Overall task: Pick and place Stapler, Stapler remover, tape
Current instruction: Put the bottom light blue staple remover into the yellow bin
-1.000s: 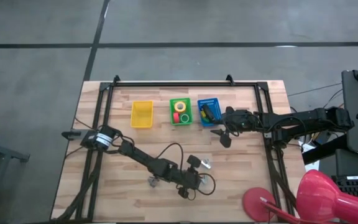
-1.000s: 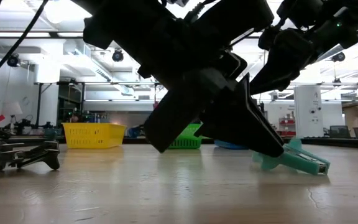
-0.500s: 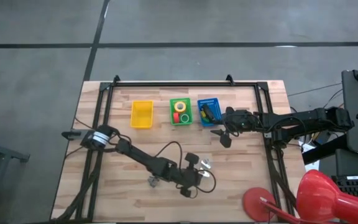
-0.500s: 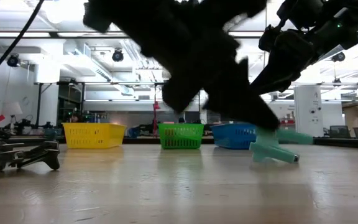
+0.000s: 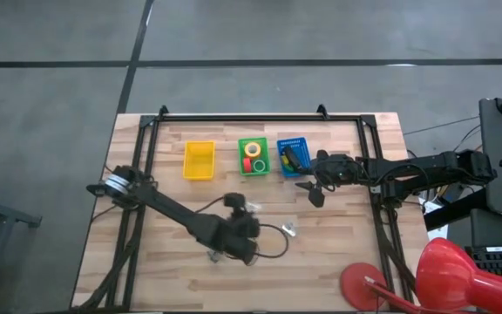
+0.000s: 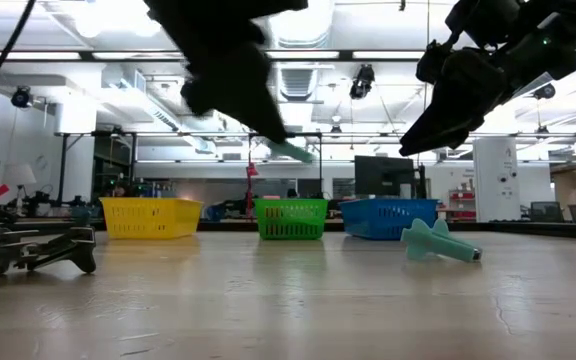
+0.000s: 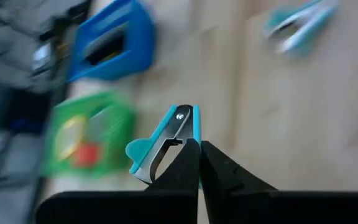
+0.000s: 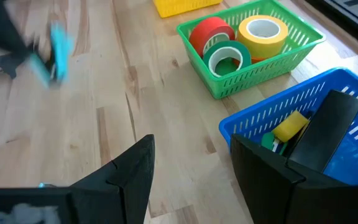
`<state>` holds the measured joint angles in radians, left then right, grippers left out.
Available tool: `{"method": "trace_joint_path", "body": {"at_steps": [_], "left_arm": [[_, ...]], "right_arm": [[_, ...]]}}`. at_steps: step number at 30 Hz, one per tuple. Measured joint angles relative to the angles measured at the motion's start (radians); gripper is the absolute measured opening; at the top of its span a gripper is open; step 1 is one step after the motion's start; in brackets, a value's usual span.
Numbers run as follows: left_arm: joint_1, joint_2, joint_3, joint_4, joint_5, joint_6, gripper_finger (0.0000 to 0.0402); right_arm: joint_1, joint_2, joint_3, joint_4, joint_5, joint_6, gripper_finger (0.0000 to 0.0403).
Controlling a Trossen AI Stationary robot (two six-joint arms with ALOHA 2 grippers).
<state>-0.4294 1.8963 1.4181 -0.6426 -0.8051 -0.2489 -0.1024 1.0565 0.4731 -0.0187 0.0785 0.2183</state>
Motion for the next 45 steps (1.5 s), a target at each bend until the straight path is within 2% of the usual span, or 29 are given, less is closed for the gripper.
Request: {"method": "trace_joint_path", "body": {"at_steps": [4, 10, 17, 23, 31, 38, 45], "left_arm": [[-0.006, -0.051, -0.005, -0.262, -0.120, -0.178, 0.0006], [-0.004, -0.132, -0.091, -0.520, -0.191, -0.498, 0.0009], [0.035, -0.242, -0.331, -0.541, -0.228, -0.828, 0.0010], [0.098, -0.321, -0.511, -0.504, -0.207, -1.250, 0.0007], [0.157, -0.349, -0.610, -0.378, -0.248, -1.368, 0.0015], [0.225, -0.350, -0.632, -0.250, -0.252, -1.305, 0.0011], [0.258, -0.349, -0.640, -0.223, -0.252, -1.295, 0.0017]], "right_arm": [[0.000, 0.000, -0.001, -0.001, 0.000, 0.003, 0.0205], [0.000, 0.000, -0.001, 0.001, 0.000, 0.002, 0.0205], [0.000, 0.000, -0.001, 0.001, 0.000, 0.003, 0.0205], [0.000, 0.000, -0.001, 0.003, 0.000, 0.003, 0.0205], [0.000, 0.000, -0.001, 0.015, 0.000, 0.002, 0.0205], [0.000, 0.000, -0.001, 0.025, 0.000, 0.003, 0.0205], [0.000, 0.000, -0.011, 0.024, 0.000, 0.004, 0.0205]]}}
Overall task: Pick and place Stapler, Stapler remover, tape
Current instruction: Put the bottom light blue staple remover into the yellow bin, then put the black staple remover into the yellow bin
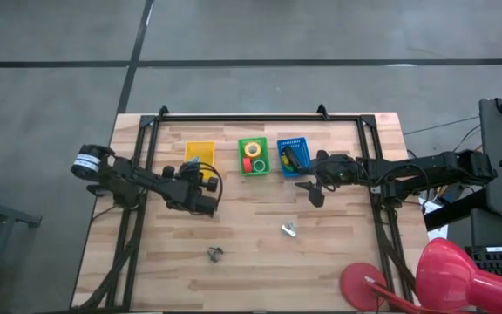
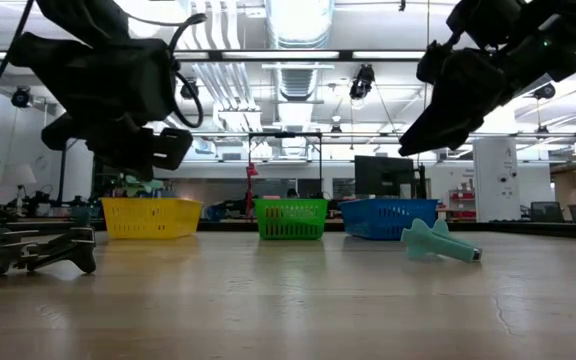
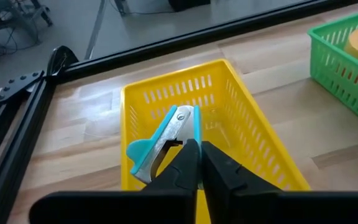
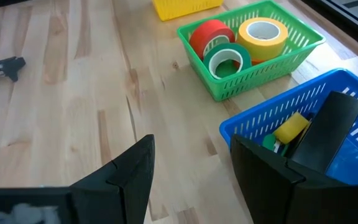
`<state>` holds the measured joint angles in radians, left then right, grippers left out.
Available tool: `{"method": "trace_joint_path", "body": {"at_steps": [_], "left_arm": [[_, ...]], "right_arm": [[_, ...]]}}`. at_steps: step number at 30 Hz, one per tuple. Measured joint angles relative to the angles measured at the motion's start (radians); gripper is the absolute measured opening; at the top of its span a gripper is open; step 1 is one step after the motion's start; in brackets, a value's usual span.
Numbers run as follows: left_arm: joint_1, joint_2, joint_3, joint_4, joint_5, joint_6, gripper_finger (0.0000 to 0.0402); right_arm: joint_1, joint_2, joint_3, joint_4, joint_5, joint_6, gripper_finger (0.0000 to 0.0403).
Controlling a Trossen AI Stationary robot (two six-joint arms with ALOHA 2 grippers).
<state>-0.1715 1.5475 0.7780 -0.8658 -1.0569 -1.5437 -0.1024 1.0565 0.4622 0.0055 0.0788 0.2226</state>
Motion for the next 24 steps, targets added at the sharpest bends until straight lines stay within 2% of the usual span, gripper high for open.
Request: {"method": "trace_joint_path", "body": {"at_steps": [16, 24], "left_arm": [[0.006, 0.000, 0.000, 0.047, 0.004, 0.030, 0.0023], [-0.055, -0.022, 0.044, 0.054, -0.007, 0.253, 0.0023]], "right_arm": [[0.000, 0.000, -0.005, 0.008, 0.000, 0.002, 0.0205], [0.000, 0.000, -0.005, 0.008, 0.000, 0.002, 0.0205]]}}
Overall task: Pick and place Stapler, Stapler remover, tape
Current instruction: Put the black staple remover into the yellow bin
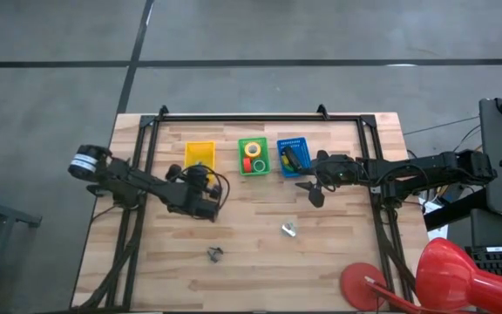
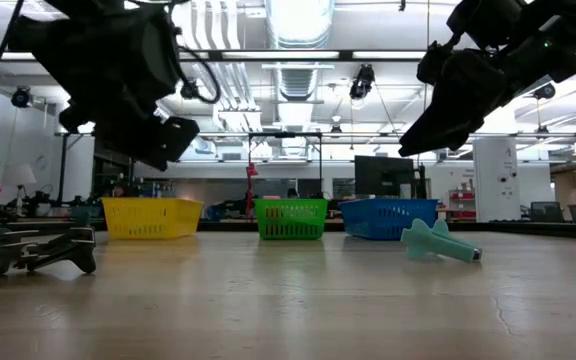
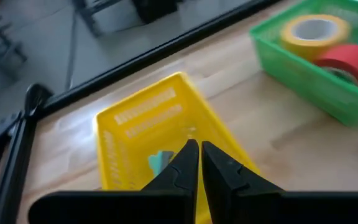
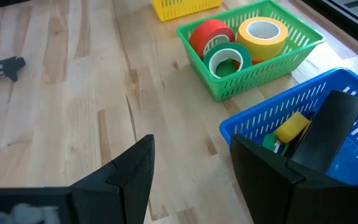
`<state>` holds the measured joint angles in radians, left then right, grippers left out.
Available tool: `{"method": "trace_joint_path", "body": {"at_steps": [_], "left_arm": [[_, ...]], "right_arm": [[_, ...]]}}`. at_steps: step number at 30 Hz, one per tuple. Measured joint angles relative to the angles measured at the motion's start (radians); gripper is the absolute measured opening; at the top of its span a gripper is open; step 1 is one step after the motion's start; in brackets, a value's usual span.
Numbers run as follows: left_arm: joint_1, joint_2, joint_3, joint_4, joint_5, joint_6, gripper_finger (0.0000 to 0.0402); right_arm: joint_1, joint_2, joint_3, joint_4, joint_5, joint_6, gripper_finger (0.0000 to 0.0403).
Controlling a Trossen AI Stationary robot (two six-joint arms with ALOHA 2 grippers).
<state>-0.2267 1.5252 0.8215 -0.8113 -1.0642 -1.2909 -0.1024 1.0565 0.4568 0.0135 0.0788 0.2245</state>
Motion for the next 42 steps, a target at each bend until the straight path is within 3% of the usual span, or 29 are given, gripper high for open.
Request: {"method": "trace_joint_path", "body": {"at_steps": [7, 12, 17, 24, 42], "left_arm": [[-0.093, -0.006, 0.039, 0.059, 0.088, 0.299, 0.0025], [-0.176, -0.006, 0.041, 0.179, 0.166, 0.493, 0.0060], [-0.250, -0.006, 0.053, 0.301, 0.383, 0.702, 0.0116], [-0.303, -0.007, 0.062, 0.360, 0.604, 0.677, 0.0132], [-0.381, -0.005, 0.049, 0.471, 0.761, 0.499, 0.0094]], "right_arm": [[0.000, 0.000, -0.004, 0.000, 0.000, 0.000, 0.0205], [0.000, 0.000, -0.005, -0.001, 0.000, 0.000, 0.0205], [0.000, 0.000, -0.005, 0.000, 0.000, 0.000, 0.0205], [0.000, 0.000, -0.005, 0.001, 0.000, 0.001, 0.0205], [0.000, 0.000, -0.006, 0.006, 0.000, 0.004, 0.0205]]}}
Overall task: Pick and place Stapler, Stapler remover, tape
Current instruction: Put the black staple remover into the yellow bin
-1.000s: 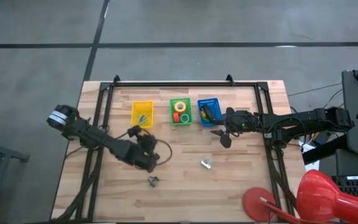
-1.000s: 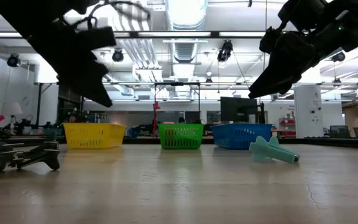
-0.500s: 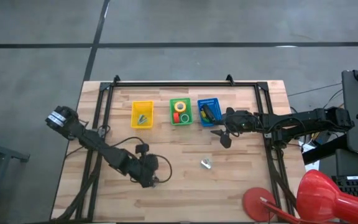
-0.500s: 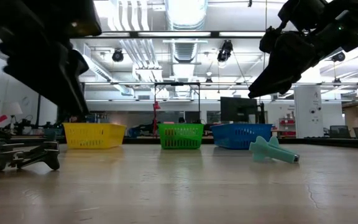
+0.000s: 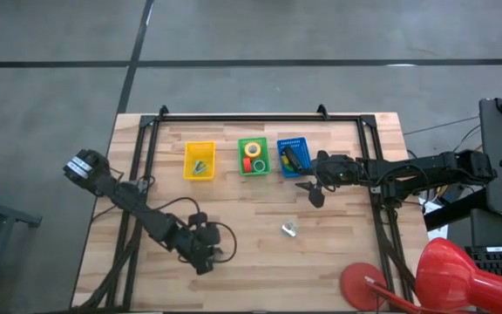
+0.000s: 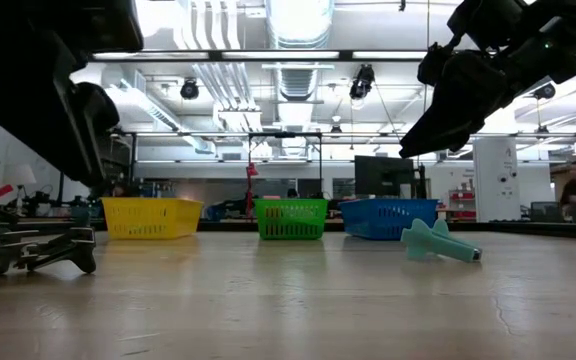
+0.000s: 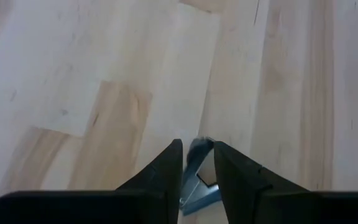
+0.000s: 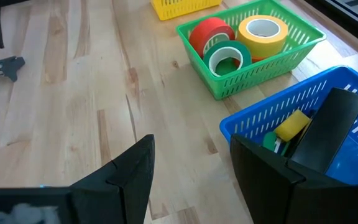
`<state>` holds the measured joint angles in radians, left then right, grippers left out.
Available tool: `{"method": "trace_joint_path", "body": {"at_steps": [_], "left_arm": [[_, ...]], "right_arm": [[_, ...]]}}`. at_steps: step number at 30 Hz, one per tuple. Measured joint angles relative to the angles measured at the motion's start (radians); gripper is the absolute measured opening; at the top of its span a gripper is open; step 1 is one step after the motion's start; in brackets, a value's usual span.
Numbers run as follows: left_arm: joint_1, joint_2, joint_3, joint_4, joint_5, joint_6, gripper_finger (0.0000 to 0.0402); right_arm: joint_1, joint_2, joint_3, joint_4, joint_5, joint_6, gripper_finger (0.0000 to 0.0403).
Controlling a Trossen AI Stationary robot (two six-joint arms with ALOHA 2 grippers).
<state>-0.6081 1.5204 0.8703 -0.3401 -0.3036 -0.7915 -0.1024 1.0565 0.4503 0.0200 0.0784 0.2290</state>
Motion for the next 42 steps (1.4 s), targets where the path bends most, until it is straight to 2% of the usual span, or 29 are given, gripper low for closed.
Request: {"method": "trace_joint_path", "body": {"at_steps": [21, 28, 42], "left_arm": [[-0.013, 0.001, -0.124, 0.209, -0.053, -0.042, 0.0115], [-0.014, 0.002, -0.158, 0.220, -0.053, -0.098, 0.0117], [-0.015, 0.007, -0.160, 0.236, -0.065, -0.098, 0.0114]], "right_arm": [[0.000, 0.000, 0.000, 0.000, 0.000, 0.000, 0.0205], [0.000, 0.000, -0.001, 0.001, 0.000, 0.000, 0.0205], [0.000, 0.000, -0.008, 0.015, 0.000, 0.000, 0.0205]]}}
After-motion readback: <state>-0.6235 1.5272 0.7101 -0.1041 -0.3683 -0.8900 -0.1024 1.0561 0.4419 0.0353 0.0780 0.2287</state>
